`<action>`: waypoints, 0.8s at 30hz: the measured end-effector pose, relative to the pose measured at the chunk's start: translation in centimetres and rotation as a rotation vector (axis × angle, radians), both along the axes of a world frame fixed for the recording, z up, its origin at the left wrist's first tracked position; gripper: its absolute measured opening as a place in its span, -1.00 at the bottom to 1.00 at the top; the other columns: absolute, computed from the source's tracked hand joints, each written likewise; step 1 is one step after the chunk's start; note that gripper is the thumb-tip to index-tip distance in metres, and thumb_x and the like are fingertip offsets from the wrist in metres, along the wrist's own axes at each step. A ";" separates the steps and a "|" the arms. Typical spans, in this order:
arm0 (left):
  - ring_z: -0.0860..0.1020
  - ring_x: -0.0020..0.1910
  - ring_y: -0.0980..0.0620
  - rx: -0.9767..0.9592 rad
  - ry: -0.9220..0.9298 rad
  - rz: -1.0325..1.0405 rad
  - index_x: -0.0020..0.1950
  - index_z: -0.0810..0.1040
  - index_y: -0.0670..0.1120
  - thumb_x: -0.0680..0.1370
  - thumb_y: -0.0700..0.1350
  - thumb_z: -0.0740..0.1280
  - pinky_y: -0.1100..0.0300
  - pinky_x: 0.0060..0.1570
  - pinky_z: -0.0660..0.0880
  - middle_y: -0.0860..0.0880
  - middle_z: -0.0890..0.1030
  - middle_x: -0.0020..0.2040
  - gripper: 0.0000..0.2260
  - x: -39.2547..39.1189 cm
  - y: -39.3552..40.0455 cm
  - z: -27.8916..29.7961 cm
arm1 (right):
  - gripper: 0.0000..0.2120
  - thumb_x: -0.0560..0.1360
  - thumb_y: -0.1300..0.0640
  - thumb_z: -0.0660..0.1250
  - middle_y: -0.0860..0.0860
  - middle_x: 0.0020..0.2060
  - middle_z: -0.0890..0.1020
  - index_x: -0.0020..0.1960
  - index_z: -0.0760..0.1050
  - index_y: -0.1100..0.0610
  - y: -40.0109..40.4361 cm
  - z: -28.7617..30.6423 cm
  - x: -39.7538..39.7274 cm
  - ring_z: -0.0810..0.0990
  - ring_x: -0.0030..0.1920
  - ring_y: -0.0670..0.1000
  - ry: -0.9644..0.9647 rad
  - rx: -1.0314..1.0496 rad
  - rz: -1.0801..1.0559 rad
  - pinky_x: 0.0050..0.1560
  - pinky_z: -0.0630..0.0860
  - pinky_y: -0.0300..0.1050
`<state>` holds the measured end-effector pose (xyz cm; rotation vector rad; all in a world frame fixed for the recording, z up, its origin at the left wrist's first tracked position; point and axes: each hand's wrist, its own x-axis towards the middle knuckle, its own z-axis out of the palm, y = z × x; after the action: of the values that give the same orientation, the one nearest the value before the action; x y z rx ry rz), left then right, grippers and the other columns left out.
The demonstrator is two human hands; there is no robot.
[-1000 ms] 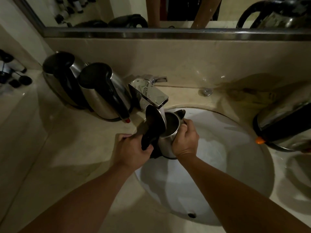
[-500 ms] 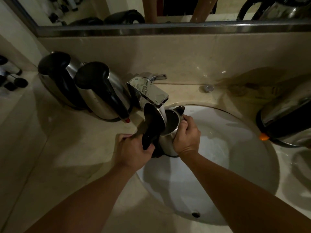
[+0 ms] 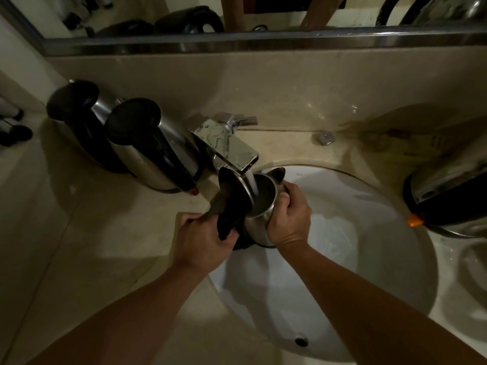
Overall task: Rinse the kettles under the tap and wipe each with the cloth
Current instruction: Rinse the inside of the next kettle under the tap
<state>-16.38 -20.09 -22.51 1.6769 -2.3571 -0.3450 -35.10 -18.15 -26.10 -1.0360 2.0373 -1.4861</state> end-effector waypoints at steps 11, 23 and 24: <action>0.48 -0.30 0.27 0.057 -0.014 -0.026 -0.16 0.36 0.17 0.42 0.19 0.28 0.06 0.05 0.38 0.17 0.48 -0.43 -0.84 0.1 -0.3 0.2 | -0.64 0.57 -0.01 0.10 -0.05 -0.06 0.61 0.13 0.59 0.12 0.0 0.8 -0.1 0.55 0.00 -0.03 -0.059 -0.029 0.029 0.05 0.50 -0.10; 0.53 -0.26 0.19 0.027 -0.053 -0.046 -0.10 0.53 0.09 0.42 0.21 0.27 0.04 0.06 0.37 0.18 0.57 -0.34 -0.77 0.2 -0.9 -0.4 | -0.56 0.55 -0.04 0.11 0.05 -0.04 0.64 0.14 0.60 0.23 -0.3 0.4 -0.3 0.58 -0.01 0.05 -0.082 -0.042 -0.016 0.05 0.55 0.09; 0.53 -0.27 0.17 0.017 -0.053 -0.049 -0.11 0.53 0.08 0.43 0.21 0.27 0.05 0.05 0.36 0.18 0.57 -0.35 -0.77 0.2 -0.9 -0.4 | -0.56 0.55 -0.04 0.11 0.04 -0.03 0.64 0.14 0.60 0.24 -0.2 0.1 -0.2 0.57 -0.01 0.05 -0.082 -0.041 -0.024 0.05 0.55 0.08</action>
<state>-16.14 -20.97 -22.91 1.6581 -2.4433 -0.3336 -35.33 -18.35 -25.96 -0.9539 1.9765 -1.5627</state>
